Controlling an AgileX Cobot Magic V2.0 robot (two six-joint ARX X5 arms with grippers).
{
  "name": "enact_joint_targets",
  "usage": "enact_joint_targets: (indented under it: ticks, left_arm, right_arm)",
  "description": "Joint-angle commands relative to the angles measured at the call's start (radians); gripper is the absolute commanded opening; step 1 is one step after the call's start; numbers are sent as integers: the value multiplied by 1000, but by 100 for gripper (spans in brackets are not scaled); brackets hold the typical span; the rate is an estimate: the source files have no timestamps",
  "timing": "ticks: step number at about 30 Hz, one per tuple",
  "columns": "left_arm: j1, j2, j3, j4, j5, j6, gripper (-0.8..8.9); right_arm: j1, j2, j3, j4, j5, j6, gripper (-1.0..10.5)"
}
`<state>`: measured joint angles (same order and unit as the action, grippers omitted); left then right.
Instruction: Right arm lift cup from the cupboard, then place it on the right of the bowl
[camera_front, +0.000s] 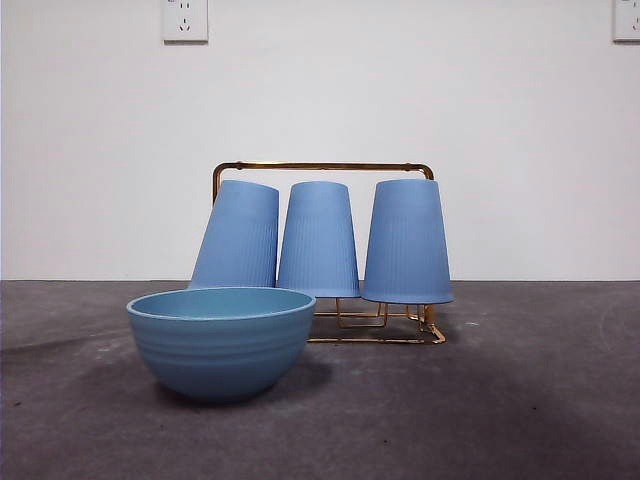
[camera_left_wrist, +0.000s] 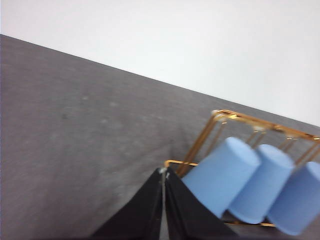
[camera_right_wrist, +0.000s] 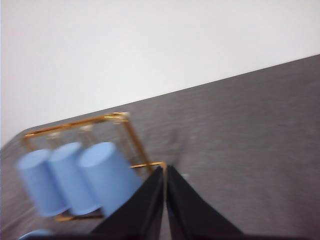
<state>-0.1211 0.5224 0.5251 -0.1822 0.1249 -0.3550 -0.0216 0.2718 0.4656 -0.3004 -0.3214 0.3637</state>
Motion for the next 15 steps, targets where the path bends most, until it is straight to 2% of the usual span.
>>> enact_joint_targets:
  ticks: [1,4,6,12,15]
  left_arm:
    - [-18,91,124,-18,35,18,7]
    - [-42,174,238,-61,90,55,7]
    - [-55,218,303,-98,129,72,7]
    - [-80,327,462,-246,281,138,7]
    - [-91,378,528,-341,370,196,7]
  right_arm:
    - [0,83,85,-34,-81,-29,12]
    - [1,174,177,-85,-197,-93,11]
    - [2,223,230,-127,-246,-145,11]
    - [52,383,412,-288,-286,-286,12]
    - [93,455,475,-333,-304,-320,12]
